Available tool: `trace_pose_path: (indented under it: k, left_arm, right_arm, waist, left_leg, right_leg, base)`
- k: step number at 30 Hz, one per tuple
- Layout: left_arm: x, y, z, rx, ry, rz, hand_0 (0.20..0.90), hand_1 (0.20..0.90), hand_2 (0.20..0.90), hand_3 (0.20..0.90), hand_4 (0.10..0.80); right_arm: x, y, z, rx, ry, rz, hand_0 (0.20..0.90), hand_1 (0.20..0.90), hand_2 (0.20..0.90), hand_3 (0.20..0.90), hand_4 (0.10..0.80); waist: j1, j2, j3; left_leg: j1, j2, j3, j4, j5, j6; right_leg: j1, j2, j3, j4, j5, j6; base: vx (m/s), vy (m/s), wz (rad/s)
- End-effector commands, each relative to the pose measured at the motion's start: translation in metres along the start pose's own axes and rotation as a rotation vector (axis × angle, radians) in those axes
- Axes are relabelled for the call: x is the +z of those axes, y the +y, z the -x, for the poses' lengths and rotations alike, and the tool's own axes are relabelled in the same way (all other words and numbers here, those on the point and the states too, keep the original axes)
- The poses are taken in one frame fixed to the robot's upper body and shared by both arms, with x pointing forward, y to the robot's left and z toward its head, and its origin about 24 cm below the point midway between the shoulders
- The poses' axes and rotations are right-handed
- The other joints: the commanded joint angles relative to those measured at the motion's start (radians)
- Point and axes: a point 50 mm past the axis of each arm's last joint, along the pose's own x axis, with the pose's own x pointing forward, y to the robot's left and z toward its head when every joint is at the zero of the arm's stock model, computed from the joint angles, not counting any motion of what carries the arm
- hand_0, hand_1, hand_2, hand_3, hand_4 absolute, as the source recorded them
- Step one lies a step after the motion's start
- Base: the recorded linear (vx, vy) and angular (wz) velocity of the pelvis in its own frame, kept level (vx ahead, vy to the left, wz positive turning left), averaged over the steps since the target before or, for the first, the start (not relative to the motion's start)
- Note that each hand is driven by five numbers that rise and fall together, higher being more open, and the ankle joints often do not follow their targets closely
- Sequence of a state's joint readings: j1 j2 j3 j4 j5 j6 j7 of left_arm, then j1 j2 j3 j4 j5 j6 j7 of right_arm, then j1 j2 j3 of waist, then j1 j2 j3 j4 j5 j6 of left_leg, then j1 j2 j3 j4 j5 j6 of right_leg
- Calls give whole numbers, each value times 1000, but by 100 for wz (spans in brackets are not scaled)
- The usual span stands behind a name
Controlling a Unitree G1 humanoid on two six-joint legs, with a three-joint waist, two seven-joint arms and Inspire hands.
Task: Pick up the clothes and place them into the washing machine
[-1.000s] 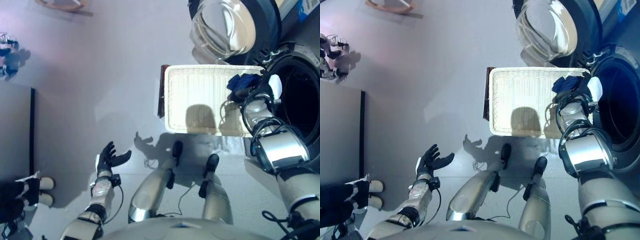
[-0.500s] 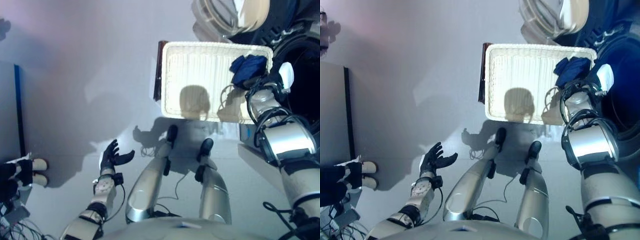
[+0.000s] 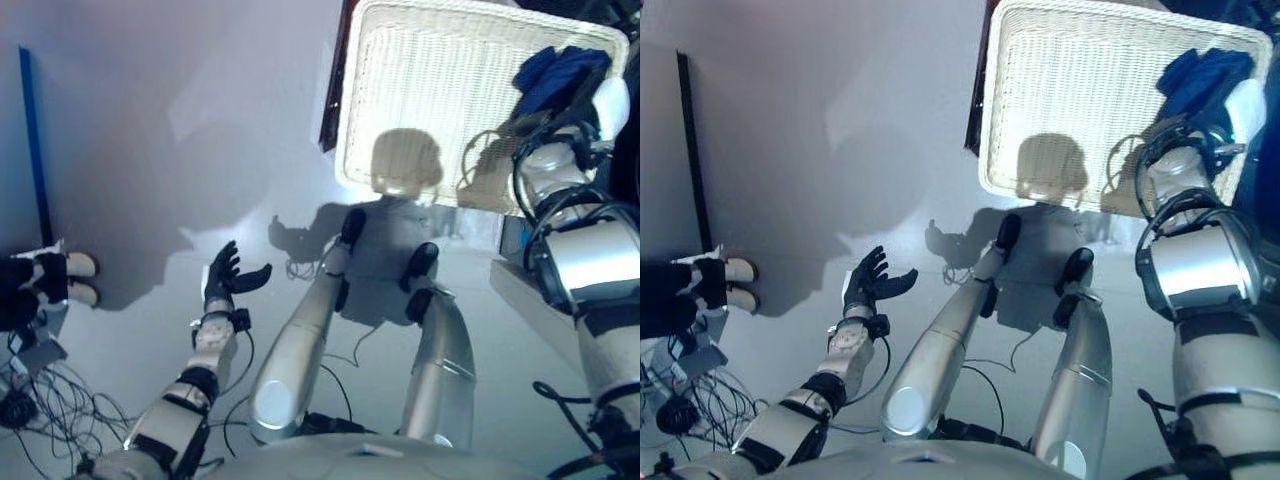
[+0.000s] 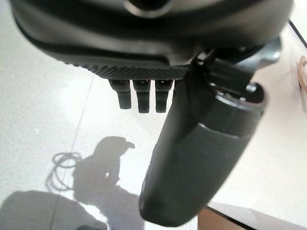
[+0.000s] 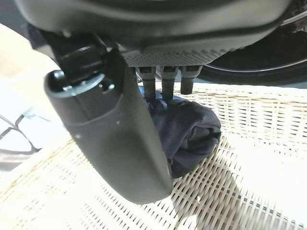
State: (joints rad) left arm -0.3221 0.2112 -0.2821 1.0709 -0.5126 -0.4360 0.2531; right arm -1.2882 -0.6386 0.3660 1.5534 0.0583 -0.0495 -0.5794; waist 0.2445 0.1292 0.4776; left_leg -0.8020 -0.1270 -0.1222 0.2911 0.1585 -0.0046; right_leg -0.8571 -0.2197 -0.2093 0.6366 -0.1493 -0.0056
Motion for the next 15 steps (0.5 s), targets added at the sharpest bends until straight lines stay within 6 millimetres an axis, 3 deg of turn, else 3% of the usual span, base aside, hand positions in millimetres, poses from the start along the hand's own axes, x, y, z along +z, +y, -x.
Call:
trace_pose_path:
  k: [1,8,14,15]
  left_arm:
    - [-8,30,5,121,7,-6,900,900,900,900,800]
    - [-10,25,8,101,5,3,900,900,900,900,800]
    - [-18,27,11,90,33,-4,900,900,900,900,800]
    - [-18,27,11,90,33,-4,900,900,900,900,800]
  right_arm:
    - [7,-63,-25,-229,-50,25,900,900,900,900,800]
    - [-5,-92,-34,-267,-23,141,900,900,900,900,800]
    - [-9,-87,-34,-208,-26,152,900,900,900,900,800]
    - [-9,-87,-34,-208,-26,152,848,848,848,848,765]
  waist:
    - [20,51,-30]
    - [46,87,-50]
    - [67,81,-60]
    - [67,81,-60]
  left_leg:
    - [-43,-16,22,86,-138,-22]
    - [-63,-35,15,70,-127,-18]
    - [-57,-45,-9,70,-128,-10]
    - [-56,-45,-10,70,-128,-10]
  right_leg:
    - [40,5,-2,40,-37,47]
    - [8,-16,5,58,-56,41]
    - [12,-13,3,63,-69,32]
    - [13,-13,2,63,-69,32]
  base:
    - [58,23,16]
    - [50,24,8]
    - [53,-10,7]
    - [52,-47,6]
